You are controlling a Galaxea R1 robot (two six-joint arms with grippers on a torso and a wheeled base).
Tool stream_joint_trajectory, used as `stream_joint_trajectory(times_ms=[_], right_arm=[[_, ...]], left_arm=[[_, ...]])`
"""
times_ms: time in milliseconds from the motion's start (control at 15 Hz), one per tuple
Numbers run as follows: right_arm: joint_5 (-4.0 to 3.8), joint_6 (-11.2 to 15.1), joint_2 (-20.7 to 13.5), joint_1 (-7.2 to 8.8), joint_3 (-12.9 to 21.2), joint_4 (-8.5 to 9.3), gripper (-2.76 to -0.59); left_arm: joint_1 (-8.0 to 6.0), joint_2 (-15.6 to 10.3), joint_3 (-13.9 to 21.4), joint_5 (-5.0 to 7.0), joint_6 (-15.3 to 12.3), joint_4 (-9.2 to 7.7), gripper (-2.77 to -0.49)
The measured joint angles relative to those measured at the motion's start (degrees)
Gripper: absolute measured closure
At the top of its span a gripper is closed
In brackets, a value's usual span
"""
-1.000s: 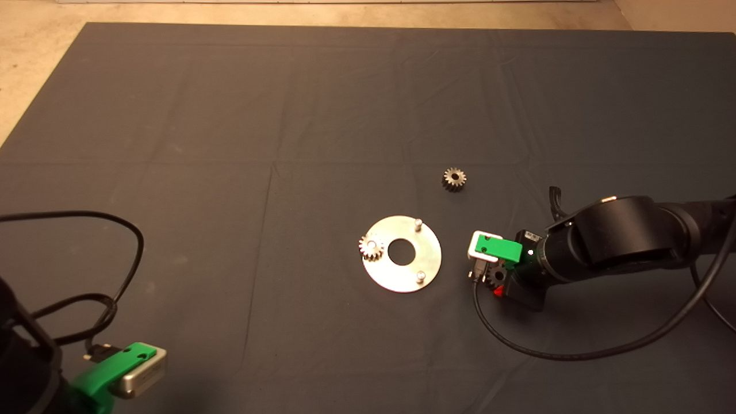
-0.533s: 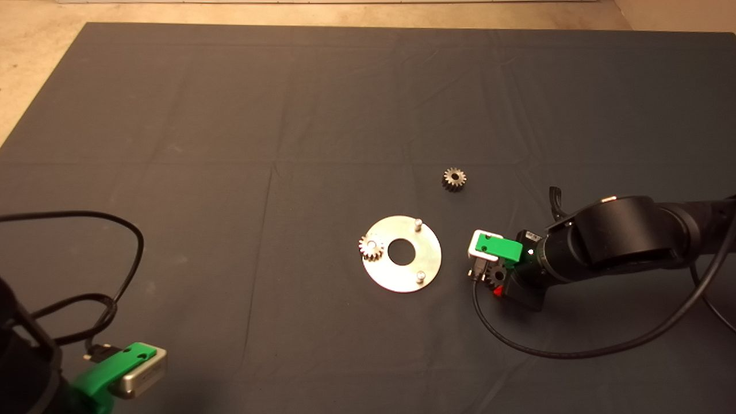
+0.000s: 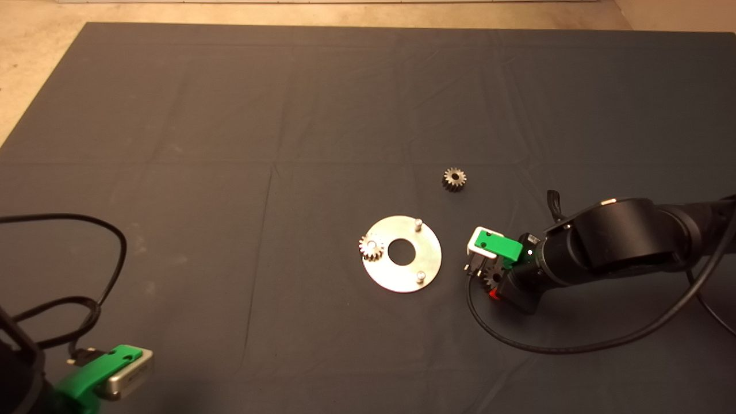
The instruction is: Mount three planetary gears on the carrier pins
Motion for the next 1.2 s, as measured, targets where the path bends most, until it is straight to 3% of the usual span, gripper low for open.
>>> stream_joint_trajectory(times_ms=[400, 733, 1200], right_arm=[[-0.16, 5.1, 1.9, 5.64, 4.1, 1.11, -1.00], [-0.30, 6.0, 7.3, 6.39, 3.9, 2.14, -0.99], [-0.19, 6.1, 17.0, 6.44, -4.5, 2.56, -0.99]], left_arm=[[0.00, -0.5, 0.0, 0.00, 0.0, 0.00, -2.04], [0.00, -0.5, 0.1, -0.02, 0.1, 0.00, -2.04], [0.00, -0.7, 0.1, 0.00, 0.5, 0.00, -2.04]])
